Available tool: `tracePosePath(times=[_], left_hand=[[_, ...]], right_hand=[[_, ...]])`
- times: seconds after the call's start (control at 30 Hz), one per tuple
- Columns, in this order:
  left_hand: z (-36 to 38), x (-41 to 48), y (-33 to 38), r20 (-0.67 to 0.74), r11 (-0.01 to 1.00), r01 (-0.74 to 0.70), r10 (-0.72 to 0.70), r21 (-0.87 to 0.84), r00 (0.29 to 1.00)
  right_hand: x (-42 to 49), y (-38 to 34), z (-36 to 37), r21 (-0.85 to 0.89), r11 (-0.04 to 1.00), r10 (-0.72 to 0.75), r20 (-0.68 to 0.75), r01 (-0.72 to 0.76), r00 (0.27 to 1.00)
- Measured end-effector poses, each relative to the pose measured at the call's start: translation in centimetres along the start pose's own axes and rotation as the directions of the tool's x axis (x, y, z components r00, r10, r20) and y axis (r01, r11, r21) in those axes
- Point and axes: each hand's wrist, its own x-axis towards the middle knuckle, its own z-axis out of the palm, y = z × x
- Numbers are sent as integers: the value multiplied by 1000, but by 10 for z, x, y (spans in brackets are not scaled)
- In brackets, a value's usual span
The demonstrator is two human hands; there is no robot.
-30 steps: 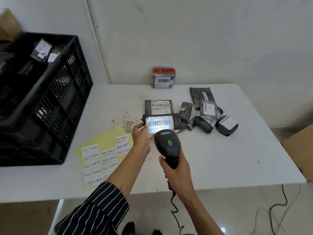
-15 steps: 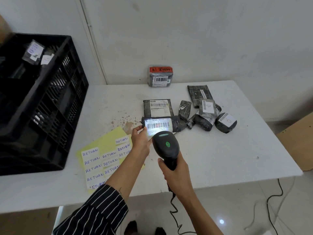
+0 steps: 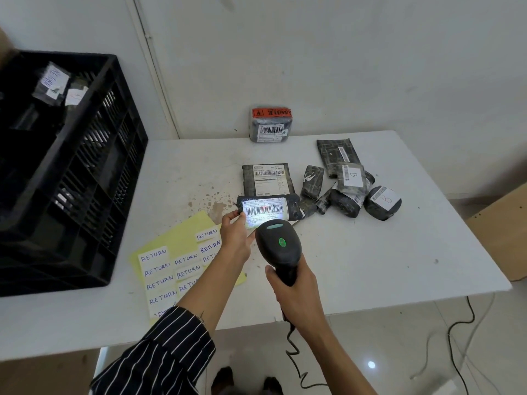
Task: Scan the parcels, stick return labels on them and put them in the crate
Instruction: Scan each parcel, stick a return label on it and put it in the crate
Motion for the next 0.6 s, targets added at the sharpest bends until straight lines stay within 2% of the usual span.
tracePosePath(times=[0.6], left_hand=[[0,15,8,71,1000,-9,10,-15,997]], right_hand=[[-1,-7,1,93,996,5,-10,-4,1000]])
